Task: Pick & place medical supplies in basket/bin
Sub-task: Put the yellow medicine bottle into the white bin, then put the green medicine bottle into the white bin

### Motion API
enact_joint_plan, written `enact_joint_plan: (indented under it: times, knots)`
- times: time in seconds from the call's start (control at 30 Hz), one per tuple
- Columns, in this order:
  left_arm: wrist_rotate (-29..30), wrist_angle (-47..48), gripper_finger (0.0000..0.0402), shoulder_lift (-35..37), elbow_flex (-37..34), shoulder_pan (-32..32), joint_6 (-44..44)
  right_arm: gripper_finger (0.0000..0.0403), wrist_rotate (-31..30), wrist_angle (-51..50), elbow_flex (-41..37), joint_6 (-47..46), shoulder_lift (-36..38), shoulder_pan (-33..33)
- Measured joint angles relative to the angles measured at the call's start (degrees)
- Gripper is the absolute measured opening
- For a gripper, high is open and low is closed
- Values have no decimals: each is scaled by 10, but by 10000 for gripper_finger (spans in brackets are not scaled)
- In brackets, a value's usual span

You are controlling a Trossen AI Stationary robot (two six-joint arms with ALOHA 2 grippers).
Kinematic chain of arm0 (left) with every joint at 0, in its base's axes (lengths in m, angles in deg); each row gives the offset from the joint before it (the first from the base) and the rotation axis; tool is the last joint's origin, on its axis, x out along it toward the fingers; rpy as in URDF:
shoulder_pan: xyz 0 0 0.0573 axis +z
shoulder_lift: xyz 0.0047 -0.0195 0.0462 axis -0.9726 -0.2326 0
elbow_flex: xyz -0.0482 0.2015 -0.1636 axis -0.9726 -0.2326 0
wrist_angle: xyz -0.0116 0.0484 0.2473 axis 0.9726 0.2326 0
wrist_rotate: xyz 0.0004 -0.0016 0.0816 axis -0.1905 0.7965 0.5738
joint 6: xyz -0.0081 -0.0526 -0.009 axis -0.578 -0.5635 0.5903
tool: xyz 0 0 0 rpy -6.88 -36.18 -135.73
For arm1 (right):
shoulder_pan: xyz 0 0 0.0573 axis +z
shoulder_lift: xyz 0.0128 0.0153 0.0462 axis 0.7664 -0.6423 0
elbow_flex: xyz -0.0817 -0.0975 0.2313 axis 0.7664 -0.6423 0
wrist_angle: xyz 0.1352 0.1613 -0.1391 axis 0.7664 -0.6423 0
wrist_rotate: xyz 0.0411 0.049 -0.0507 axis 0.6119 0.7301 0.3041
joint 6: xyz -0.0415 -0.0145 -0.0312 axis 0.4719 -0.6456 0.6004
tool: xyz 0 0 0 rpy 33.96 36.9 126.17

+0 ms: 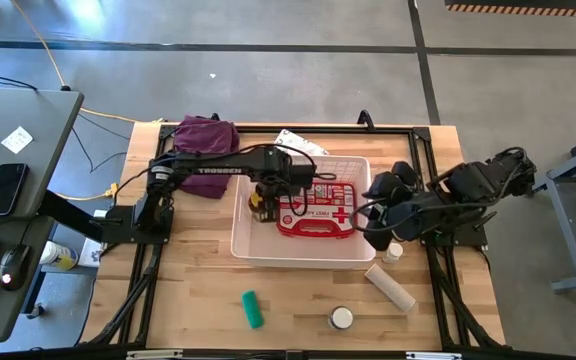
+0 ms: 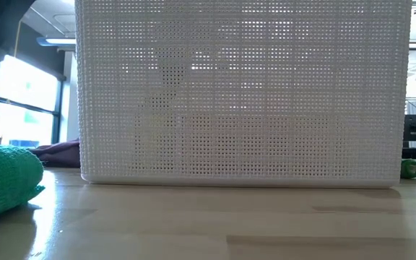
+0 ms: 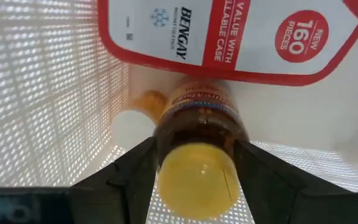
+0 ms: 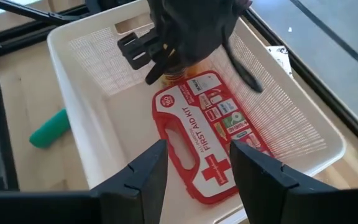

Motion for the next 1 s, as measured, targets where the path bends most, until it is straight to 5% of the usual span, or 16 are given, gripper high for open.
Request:
enact_joint_plan:
  times: [0.7, 1.0]
  knots:
    - [-36, 40, 246, 6, 234, -33, -119, 165, 21, 105, 0, -120, 0, 107]
    - [18, -43, 246, 55, 219, -69, -185, 165, -5, 112, 0, -138, -7, 144]
